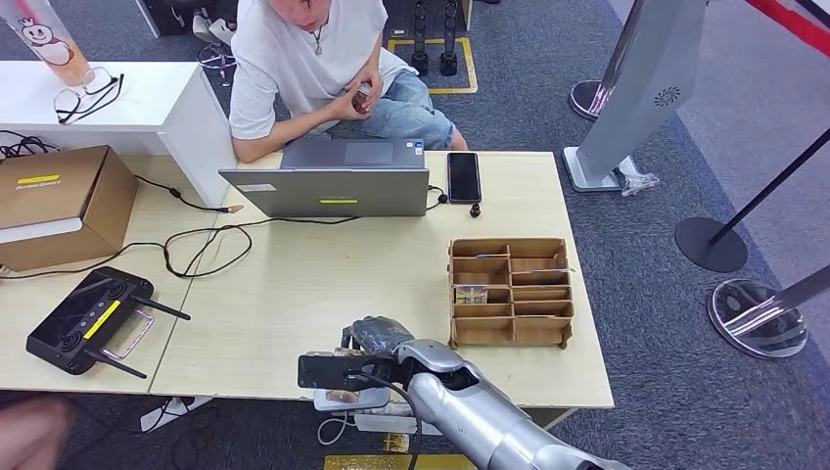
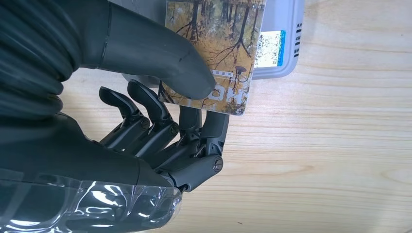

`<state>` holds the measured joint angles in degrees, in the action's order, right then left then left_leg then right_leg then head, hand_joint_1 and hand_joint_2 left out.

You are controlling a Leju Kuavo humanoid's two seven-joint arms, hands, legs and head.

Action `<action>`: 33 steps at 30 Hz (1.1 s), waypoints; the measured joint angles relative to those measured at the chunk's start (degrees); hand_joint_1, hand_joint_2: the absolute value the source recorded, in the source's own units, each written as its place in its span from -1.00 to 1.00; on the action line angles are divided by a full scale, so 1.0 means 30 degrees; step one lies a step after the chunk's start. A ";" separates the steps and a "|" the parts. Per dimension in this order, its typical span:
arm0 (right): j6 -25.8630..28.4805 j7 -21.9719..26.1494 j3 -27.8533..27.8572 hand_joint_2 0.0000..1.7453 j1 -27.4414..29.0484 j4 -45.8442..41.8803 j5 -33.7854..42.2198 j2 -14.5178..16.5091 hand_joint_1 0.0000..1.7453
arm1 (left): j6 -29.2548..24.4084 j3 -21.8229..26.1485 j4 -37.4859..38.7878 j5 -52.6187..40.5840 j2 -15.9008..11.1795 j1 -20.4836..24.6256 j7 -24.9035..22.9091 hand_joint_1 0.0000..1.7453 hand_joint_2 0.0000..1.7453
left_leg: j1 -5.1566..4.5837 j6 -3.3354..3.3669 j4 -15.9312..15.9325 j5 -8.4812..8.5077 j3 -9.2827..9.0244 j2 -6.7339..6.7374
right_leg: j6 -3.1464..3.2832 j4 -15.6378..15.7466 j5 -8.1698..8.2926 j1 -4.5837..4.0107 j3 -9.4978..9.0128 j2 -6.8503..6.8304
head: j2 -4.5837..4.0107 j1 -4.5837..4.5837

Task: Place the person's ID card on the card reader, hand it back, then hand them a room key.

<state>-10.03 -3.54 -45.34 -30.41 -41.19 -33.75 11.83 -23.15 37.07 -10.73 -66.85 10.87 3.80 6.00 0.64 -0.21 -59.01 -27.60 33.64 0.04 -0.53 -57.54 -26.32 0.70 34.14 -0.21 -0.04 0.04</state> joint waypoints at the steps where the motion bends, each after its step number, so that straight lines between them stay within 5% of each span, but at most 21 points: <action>1: 0.0000 0.0000 0.0000 1.00 -0.0011 0.0022 -0.0002 0.0002 1.00 | -0.0069 0.0002 0.0000 0.0002 0.0011 -0.0003 0.0002 -1.00 -1.00 | 0.0000 0.0000 0.0000 0.0000 0.0000 0.0000 | 0.0000 0.0000 0.0000 0.0000 0.0000 0.0000 | 0.0000 0.0000; 33: 0.0000 0.0153 -0.0002 1.00 -0.0067 0.0186 -0.0204 0.0005 1.00 | -0.0204 -0.0002 0.0000 -0.0004 0.0013 -0.0162 0.0069 -1.00 -1.00 | -0.0001 0.0000 0.0000 0.0000 -0.0001 0.0000 | 0.0000 0.0000 0.0000 0.0000 0.0000 0.0000 | 0.0000 0.0000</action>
<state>-10.03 -3.08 -45.34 -30.61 -40.63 -34.36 11.85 -23.76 37.07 -10.73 -66.86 10.91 3.32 6.21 0.64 -0.21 -59.01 -27.60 33.63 0.04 -0.53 -57.54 -26.32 0.70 34.14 -0.21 -0.04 0.04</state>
